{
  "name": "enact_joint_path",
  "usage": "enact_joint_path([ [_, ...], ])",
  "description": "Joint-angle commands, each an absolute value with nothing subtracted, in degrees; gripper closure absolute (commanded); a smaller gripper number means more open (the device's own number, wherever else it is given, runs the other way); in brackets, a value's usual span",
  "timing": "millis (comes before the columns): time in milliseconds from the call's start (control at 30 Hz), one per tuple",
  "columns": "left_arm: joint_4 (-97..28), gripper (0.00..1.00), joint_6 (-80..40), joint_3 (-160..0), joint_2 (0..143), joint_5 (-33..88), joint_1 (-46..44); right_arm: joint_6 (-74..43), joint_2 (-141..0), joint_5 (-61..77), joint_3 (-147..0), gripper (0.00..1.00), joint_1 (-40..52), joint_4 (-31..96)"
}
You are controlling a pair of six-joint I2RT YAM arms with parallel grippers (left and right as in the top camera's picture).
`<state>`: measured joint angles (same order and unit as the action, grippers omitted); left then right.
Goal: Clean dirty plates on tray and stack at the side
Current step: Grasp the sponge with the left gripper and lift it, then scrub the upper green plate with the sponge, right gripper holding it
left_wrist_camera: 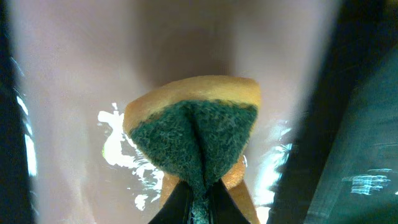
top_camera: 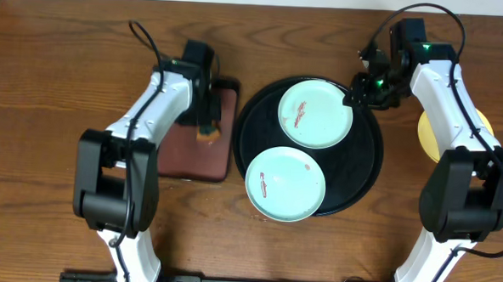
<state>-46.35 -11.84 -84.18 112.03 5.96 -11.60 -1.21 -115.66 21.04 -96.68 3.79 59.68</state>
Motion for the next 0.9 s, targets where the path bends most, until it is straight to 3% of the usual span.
enact_joint_path([
  [0,-46.0,0.93,-11.3,-91.2,107.1,10.5,-12.7,0.2,-114.9,14.7,-96.4,0.67,4.5,57.8],
  [167,-38.8,0.93,-19.0,-93.6,107.0,20.8,-14.9,-0.4,-116.9,8.5,-94.5,0.66,4.8,53.9],
  [567,-24.5,0.93,-18.2,-93.6,109.0,20.9,-25.3,0.4,-123.4,12.6,-92.9,0.73,5.0,54.0],
  [767,-23.4,0.93,-18.3,-93.6,114.6,21.0,-28.5,0.3,-126.0,14.4,-92.7,0.89,5.0,54.2],
  [833,-23.0,0.93,-18.3,-93.6,115.9,21.0,-29.3,0.2,-126.5,14.4,-92.5,0.99,5.0,54.1],
  [867,-22.6,0.92,-18.3,-93.6,116.7,21.0,-29.8,0.2,-126.7,14.4,-92.3,0.99,5.0,54.0],
])
